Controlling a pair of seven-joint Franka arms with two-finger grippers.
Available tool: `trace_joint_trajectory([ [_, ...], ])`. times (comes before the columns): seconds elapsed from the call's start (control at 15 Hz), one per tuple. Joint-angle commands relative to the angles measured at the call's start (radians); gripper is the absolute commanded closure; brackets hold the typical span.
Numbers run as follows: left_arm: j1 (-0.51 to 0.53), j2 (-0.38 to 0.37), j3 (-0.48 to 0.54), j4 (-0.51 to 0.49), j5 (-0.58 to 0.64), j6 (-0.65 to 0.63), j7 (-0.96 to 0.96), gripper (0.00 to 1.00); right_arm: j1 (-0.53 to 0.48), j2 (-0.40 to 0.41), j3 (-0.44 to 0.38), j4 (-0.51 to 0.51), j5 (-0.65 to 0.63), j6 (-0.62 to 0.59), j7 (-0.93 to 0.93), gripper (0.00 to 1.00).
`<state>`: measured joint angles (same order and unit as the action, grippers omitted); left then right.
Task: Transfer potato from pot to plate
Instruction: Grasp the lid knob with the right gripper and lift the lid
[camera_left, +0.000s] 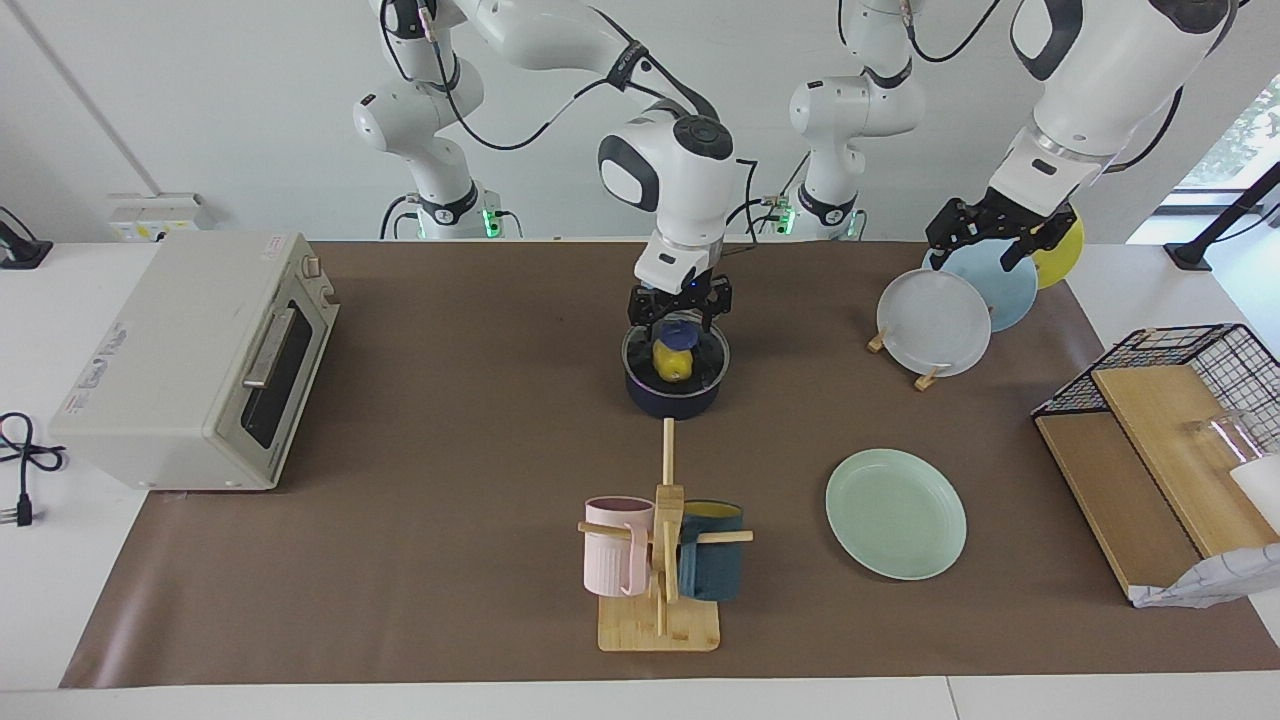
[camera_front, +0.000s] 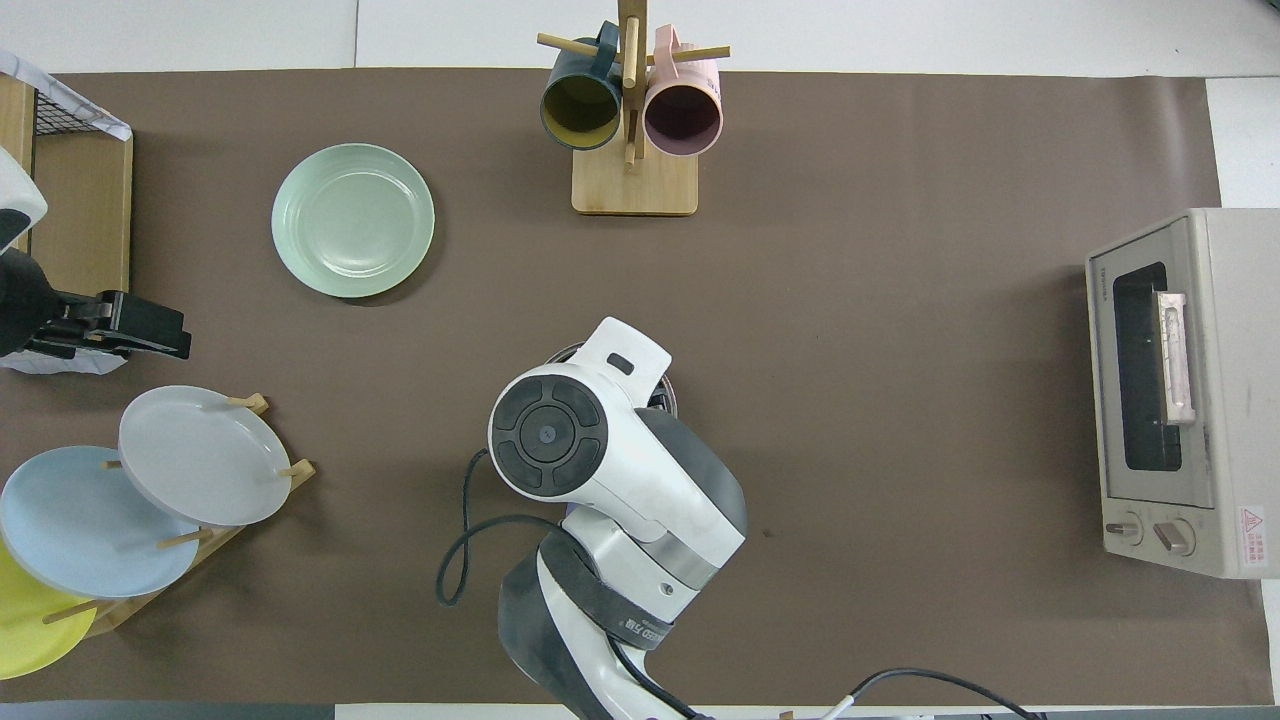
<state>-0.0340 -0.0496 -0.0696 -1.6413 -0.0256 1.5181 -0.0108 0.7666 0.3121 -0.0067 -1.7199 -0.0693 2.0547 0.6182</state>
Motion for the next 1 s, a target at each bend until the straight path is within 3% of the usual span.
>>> trace_joint_trajectory([
  [0.0, 0.014, -0.015, -0.01, -0.009, 0.007, -0.009, -0.006, 0.0, 0.0, -0.03, 0.001, -0.037, -0.015, 0.022, 0.014, 0.48],
  [0.53, 0.013, -0.015, -0.012, -0.008, 0.009, -0.009, -0.006, 0.0, -0.018, -0.022, -0.001, 0.038, -0.026, -0.045, -0.001, 0.55],
  [0.93, 0.003, -0.015, -0.012, -0.009, 0.009, -0.009, -0.011, 0.0, -0.162, -0.044, -0.003, 0.129, -0.014, -0.178, -0.2, 0.55],
])
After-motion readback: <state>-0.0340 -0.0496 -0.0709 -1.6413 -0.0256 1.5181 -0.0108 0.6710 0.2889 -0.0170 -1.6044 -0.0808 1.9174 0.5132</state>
